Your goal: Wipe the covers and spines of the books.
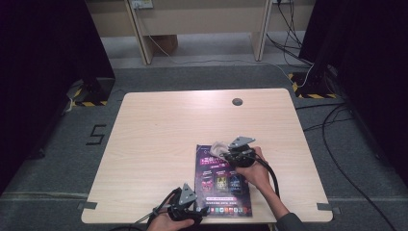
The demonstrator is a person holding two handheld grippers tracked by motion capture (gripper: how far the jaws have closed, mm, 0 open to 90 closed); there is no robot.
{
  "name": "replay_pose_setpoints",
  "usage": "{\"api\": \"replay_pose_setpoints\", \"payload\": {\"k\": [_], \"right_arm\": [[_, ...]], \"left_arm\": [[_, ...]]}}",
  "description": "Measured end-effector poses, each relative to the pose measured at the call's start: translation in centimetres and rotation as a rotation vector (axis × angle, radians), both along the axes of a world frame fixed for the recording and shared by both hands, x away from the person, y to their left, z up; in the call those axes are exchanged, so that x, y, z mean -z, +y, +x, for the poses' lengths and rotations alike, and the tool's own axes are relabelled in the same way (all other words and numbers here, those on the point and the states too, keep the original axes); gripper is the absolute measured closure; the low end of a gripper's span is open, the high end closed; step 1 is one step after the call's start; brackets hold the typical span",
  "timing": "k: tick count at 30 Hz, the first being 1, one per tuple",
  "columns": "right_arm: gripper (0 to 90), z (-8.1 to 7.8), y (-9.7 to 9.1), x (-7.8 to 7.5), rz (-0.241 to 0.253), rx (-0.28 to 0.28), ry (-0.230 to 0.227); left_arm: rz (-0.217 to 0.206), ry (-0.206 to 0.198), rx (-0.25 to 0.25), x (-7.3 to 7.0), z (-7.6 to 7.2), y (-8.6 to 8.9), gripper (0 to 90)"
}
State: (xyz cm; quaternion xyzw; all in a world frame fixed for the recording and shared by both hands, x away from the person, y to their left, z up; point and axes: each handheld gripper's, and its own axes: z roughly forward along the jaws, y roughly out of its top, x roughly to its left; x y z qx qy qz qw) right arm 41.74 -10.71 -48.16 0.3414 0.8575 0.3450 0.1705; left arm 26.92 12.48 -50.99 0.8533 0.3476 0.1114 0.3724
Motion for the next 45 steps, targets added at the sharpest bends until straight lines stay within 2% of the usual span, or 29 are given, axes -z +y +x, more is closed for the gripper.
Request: {"api": "replay_pose_setpoints", "payload": {"k": [3, 4, 5, 6, 9, 10, 12, 15, 16, 17, 18, 19, 20, 21, 22, 24, 25, 26, 27, 30, 33, 36, 38, 39, 41, 42, 45], "right_arm": [[69.5, -0.1, 0.3, 0.5, -0.014, -0.005, 0.016], [65.0, 0.0, 0.3, 0.9, -0.047, 0.001, 0.017], [65.0, 0.0, 0.3, 0.9, -0.047, 0.001, 0.017], [62.5, -0.1, 0.3, 1.1, -0.078, -0.007, -0.001], [59.7, -0.2, 0.4, 0.8, -0.075, -0.008, -0.009], [58.7, -0.3, 0.5, 0.5, -0.071, -0.002, -0.029], [58.7, -0.3, 0.4, 0.4, -0.068, -0.010, -0.045], [61.9, -0.4, 0.6, 0.5, -0.064, -0.026, -0.041], [64.1, -0.4, 0.6, 0.7, -0.073, -0.033, -0.037], [66.7, -0.3, 0.5, 1.1, -0.105, -0.033, -0.026], [67.6, -0.1, 0.3, 1.3, -0.077, -0.029, -0.018], [67.6, -0.1, 0.3, 1.3, -0.077, -0.029, -0.018], [67.5, 0.2, -0.2, 1.4, -0.048, -0.012, 0.003], [67.5, 0.2, -0.2, 1.4, -0.048, -0.012, 0.003], [67.0, 0.6, -0.9, 1.4, -0.056, 0.025, -0.011], [66.2, 1.0, -1.8, 1.5, -0.054, 0.064, -0.019], [66.2, 1.0, -1.8, 1.5, -0.054, 0.064, -0.019], [65.5, 1.4, -2.8, 1.6, -0.043, 0.101, -0.017], [65.5, 1.4, -2.8, 1.6, -0.043, 0.101, -0.017], [65.7, 1.9, -4.2, 1.7, -0.008, 0.155, -0.004], [69.0, 1.6, -3.8, 1.7, -0.021, 0.144, -0.014], [70.5, 0.9, -2.7, 1.7, -0.046, 0.106, -0.015], [70.2, 0.3, -1.8, 1.7, -0.023, 0.063, 0.008], [70.2, 0.3, -1.8, 1.7, -0.023, 0.063, 0.008], [68.8, -0.3, -0.6, 1.8, 0.014, 0.014, 0.030], [68.5, -0.3, -0.4, 1.9, 0.035, 0.011, 0.044], [68.2, -0.1, -0.5, 1.9, 0.033, 0.014, 0.048]], "left_arm": [[-0.006, -0.006, -0.002, 0.1, -0.2, 0.0, 29.1], [-0.013, -0.003, -0.004, 0.1, -0.2, 0.0, 29.1], [-0.013, -0.003, -0.004, 0.1, -0.2, 0.0, 28.9], [-0.020, 0.000, -0.004, 0.2, -0.1, 0.1, 28.8], [-0.020, -0.010, -0.001, 0.2, -0.2, 0.1, 27.0], [-0.011, -0.026, 0.004, 0.3, -0.1, 0.2, 25.7], [-0.011, -0.031, 0.001, 0.3, -0.2, 0.2, 24.6], [-0.010, -0.041, 0.006, 0.3, -0.2, 0.1, 23.8], [-0.008, -0.042, 0.007, 0.3, -0.2, 0.1, 23.8], [-0.008, -0.044, 0.006, 0.3, -0.2, 0.1, 23.9], [0.001, -0.052, 0.009, 0.3, -0.3, 0.1, 23.8], [0.001, -0.052, 0.009, 0.3, -0.3, 0.1, 23.8], [0.005, -0.059, 0.015, 0.2, -0.3, 0.1, 23.8], [0.005, -0.059, 0.015, 0.2, -0.3, 0.1, 23.8], [0.003, -0.059, 0.013, 0.3, -0.3, 0.1, 23.8], [0.009, -0.067, 0.018, 0.2, -0.3, 0.0, 23.9], [0.009, -0.067, 0.018, 0.2, -0.3, 0.0, 23.8], [0.007, -0.072, 0.020, 0.3, -0.3, 0.0, 23.8], [0.007, -0.072, 0.020, 0.3, -0.3, 0.0, 23.8], [0.012, -0.076, 0.019, 0.2, -0.4, 0.0, 23.8], [0.016, -0.076, 0.020, 0.2, -0.4, 0.0, 23.3], [0.018, -0.077, 0.021, 0.2, -0.4, 0.0, 23.3], [0.017, -0.073, 0.023, 0.2, -0.3, 0.0, 22.7], [0.017, -0.073, 0.023, 0.2, -0.3, 0.0, 22.8], [0.013, -0.075, 0.022, 0.3, -0.3, 0.0, 22.8], [0.020, -0.079, 0.024, 0.2, -0.3, 0.0, 22.8], [0.018, -0.078, 0.024, 0.2, -0.3, 0.0, 22.8]]}}
